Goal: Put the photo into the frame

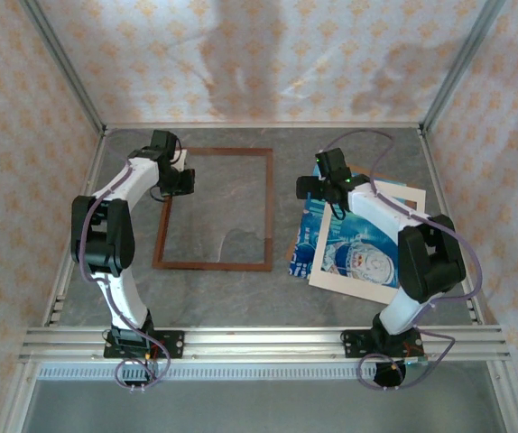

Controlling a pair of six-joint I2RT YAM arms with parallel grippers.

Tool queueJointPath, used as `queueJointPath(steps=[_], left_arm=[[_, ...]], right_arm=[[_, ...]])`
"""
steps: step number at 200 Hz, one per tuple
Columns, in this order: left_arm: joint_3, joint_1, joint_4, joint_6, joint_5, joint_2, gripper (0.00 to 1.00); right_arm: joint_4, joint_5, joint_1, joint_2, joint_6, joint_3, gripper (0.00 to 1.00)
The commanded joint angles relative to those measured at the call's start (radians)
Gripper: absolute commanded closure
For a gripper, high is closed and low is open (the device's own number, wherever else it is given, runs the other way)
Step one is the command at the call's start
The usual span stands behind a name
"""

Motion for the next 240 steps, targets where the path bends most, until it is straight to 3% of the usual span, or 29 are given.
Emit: queueJointPath(steps=[1,240], left_arm=[[0.032,0.008,-0.058,0.028,-0.008,0.017,1.0],[-0.03,0.025,0.01,0.049,-0.031,-0.051,1.0]], right_arm=[[-0.017,0.025,0.007,0.003,-0.011,0.029,0.03],[-0.023,0.034,0.007,0.012,-0.016,0.031,0.03]])
